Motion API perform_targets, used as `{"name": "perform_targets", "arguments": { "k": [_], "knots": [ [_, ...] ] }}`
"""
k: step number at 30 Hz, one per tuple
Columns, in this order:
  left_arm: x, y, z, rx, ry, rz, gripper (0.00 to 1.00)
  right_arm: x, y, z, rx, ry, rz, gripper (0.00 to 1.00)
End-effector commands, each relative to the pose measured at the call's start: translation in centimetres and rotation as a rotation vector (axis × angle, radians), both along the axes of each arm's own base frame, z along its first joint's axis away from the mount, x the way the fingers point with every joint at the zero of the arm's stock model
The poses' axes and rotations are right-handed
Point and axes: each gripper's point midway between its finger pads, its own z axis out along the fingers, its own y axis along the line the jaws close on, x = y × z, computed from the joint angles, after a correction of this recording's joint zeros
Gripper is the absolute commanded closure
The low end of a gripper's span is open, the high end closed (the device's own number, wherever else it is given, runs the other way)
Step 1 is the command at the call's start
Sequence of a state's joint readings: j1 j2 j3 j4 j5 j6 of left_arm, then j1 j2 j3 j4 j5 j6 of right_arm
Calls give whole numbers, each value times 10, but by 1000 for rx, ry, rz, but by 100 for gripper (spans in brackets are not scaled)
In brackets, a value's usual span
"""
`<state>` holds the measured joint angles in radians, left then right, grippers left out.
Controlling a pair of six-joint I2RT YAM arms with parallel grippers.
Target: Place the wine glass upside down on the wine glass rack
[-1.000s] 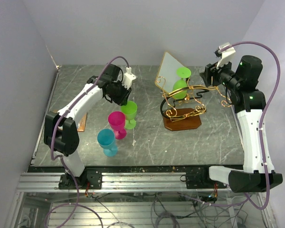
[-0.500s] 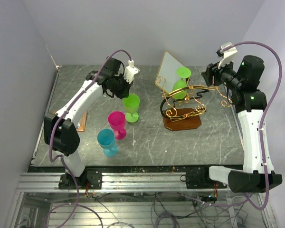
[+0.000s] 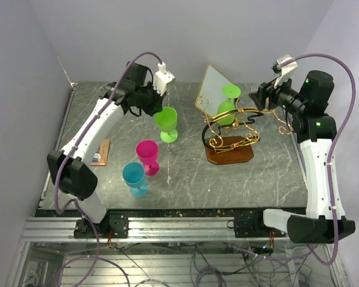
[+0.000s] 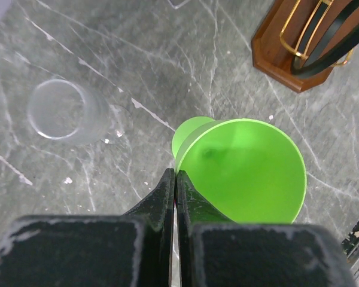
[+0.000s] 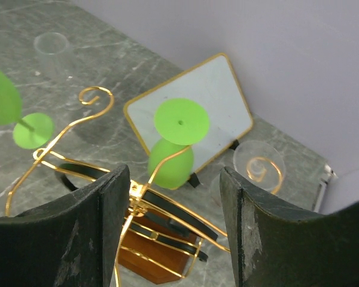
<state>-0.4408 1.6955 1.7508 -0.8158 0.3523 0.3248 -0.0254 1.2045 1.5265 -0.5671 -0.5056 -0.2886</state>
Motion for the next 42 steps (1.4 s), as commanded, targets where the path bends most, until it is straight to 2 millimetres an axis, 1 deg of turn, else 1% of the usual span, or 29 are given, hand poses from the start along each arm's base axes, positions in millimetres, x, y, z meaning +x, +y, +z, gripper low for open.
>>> {"name": "perform_targets", "arguments": {
  "k": [1, 5, 7, 8, 12, 17, 19, 22, 24, 26, 28, 30, 33, 36, 38, 42],
  "knots": [
    [-16, -4, 80, -138, -159, 1, 93, -14, 23, 12, 37, -37, 151, 37],
    [-26, 3, 128, -235, -280, 47, 93, -17, 37, 17, 98, -23, 227, 35],
    [-31, 9, 160, -291, -366, 74, 93, -16, 46, 17, 167, 3, 271, 35],
    [-34, 11, 171, -311, -391, 85, 93, -15, 52, 18, 203, 15, 300, 35],
    [-40, 14, 206, -380, -428, 114, 93, -8, 73, 18, 335, 84, 377, 34],
    [-43, 8, 237, -488, -450, 117, 93, 0, 107, 23, 387, 107, 429, 34],
    [-44, 4, 245, -521, -449, 108, 93, 0, 123, 22, 396, 115, 461, 33],
    [-46, 0, 251, -560, -441, 96, 93, 0, 151, 15, 413, 155, 507, 32],
    [-46, -3, 252, -575, -433, 90, 93, 0, 164, 10, 440, 186, 528, 31],
    [-47, -4, 253, -587, -429, 85, 93, 3, 172, 3, 469, 217, 532, 31],
    [-49, -5, 254, -593, -430, 81, 93, 7, 177, -2, 484, 236, 530, 31],
    [-50, -4, 256, -595, -433, 80, 93, 12, 177, -7, 490, 246, 505, 32],
    [-52, -5, 256, -600, -430, 72, 93, 14, 179, -15, 516, 272, 501, 33],
    [-55, -8, 255, -606, -419, 48, 93, 11, 184, -21, 557, 311, 530, 39],
    [-57, -9, 253, -611, -411, 39, 93, 9, 188, -21, 591, 325, 549, 46],
    [-58, -11, 253, -618, -404, 30, 93, 8, 192, -24, 643, 368, 568, 55]
  ]
}}
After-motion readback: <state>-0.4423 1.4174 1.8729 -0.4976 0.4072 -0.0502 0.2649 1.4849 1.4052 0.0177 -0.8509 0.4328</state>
